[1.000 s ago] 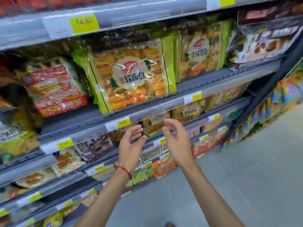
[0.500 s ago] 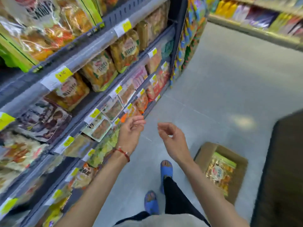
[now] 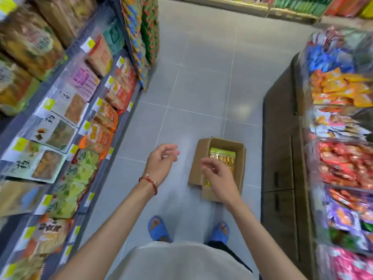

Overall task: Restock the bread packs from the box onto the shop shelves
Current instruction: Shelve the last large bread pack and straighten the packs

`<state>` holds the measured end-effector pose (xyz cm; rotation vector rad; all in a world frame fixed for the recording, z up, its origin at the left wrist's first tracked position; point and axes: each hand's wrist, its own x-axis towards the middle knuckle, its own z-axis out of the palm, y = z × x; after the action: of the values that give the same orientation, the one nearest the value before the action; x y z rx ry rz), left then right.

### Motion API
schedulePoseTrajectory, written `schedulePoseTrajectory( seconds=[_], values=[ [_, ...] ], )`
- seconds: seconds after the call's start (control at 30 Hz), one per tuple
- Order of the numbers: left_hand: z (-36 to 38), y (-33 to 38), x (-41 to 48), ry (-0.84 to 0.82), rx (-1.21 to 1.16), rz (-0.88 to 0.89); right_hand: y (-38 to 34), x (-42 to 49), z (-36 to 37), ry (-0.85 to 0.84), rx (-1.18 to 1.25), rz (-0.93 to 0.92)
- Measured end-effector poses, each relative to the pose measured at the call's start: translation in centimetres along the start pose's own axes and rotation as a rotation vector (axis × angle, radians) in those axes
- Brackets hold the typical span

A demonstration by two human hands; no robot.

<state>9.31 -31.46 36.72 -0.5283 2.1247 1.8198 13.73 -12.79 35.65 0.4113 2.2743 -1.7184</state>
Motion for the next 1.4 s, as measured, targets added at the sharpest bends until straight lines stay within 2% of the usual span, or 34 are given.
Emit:
schedulePoseTrajectory(
  seconds=[0.13, 0.4, 0.83, 0.93, 1.2, 1.33, 1.4],
  values=[
    [8.0, 0.3, -1.3, -0.037, -0.032, -0.065, 3.6, -0.3, -8.4, 0.023, -0.011, 0.059],
    [19.2, -1.0, -1.8, 0.081, -0.143, -0.143, 8.6, 1.0, -21.1, 0.018, 0.029, 0.171],
    [26.0, -1.5, 7.3, 0.022, -0.045, -0.332, 10.8, 11.0, -24.8, 0.034, 0.014, 0.288],
    [27.1, -2.2, 10.4, 0.068, -0.044, -0.387, 11.5, 14.4, -25.2, 0.009, -0.021, 0.299],
    [32.0, -4.9, 16.5, 0.192, -0.028, -0.565, 15.2, 25.8, -26.8, -0.224, -0.161, 0.286],
    [35.4, -6.8, 18.7, 0.313, -0.153, -0.678, 18.4, 32.2, -27.4, -0.443, -0.302, 0.270],
    [37.2, -8.1, 19.8, 0.358, -0.328, -0.804, 20.2, 34.8, -27.5, -0.530, -0.368, 0.258]
  ],
)
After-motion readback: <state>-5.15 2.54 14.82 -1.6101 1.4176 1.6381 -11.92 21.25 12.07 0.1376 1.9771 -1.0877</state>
